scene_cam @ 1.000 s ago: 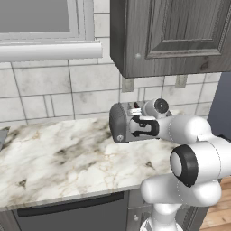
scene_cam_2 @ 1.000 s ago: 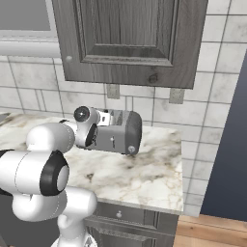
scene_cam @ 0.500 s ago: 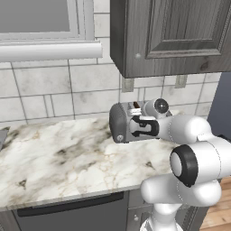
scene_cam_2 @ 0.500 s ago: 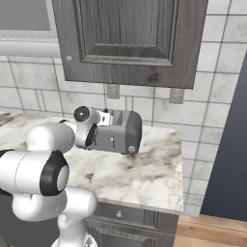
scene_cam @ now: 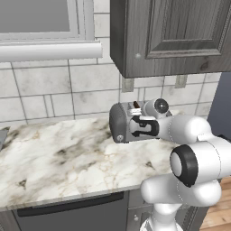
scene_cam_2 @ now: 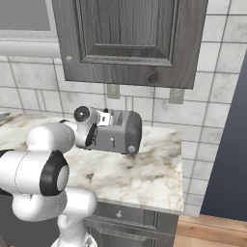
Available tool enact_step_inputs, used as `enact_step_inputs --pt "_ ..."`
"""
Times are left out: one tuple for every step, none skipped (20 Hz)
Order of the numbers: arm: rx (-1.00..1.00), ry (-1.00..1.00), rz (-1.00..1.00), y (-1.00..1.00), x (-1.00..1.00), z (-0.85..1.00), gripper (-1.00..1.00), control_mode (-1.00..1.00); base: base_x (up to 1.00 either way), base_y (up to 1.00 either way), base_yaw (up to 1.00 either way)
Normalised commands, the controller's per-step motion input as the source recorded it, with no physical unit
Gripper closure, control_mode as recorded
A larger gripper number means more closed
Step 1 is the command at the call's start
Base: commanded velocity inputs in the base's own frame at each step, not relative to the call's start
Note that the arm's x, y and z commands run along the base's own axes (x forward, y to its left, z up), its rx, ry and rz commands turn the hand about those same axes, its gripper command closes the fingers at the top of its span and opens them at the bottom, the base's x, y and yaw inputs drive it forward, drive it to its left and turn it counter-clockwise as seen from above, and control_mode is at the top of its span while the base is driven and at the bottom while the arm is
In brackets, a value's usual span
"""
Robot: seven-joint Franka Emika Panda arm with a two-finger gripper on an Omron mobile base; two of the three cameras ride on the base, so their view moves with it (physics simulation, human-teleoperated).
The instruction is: Start the toaster. Once the lever pops up, take the bread to the plate on the dining counter.
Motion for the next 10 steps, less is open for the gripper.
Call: enact_step_inputs --pt "0.00 0.00 0.00 0.00 0.00 0.00 -1.00 -1.00 0.00 0.00 0.00" --pt "0.00 0.00 0.00 0.00 0.00 0.00 -1.00 -1.00 0.00 0.00 0.00" --pt "0.00 0.00 0.00 0.00 0.00 0.00 -1.00 -1.00 0.00 0.00 0.00" --pt "0.00 0.00 0.00 0.00 0.00 0.00 -1.00 -1.00 0.00 0.00 0.00" --pt "0.00 0.00 0.00 0.00 0.00 0.00 -1.00 -1.00 0.00 0.00 0.00" --pt "0.00 0.00 0.00 0.00 0.00 0.00 -1.00 -1.00 0.00 0.00 0.00" --pt "0.00 0.00 0.00 0.00 0.00 0.00 -1.00 -1.00 0.00 0.00 0.00" --pt "0.00 0.00 0.00 0.00 0.00 0.00 -1.00 -1.00 0.00 0.00 0.00" --pt "0.00 0.00 0.00 0.00 0.00 0.00 -1.00 -1.00 0.00 0.00 0.00" --pt "0.00 0.00 0.00 0.00 0.00 0.00 -1.00 -1.00 0.00 0.00 0.00"
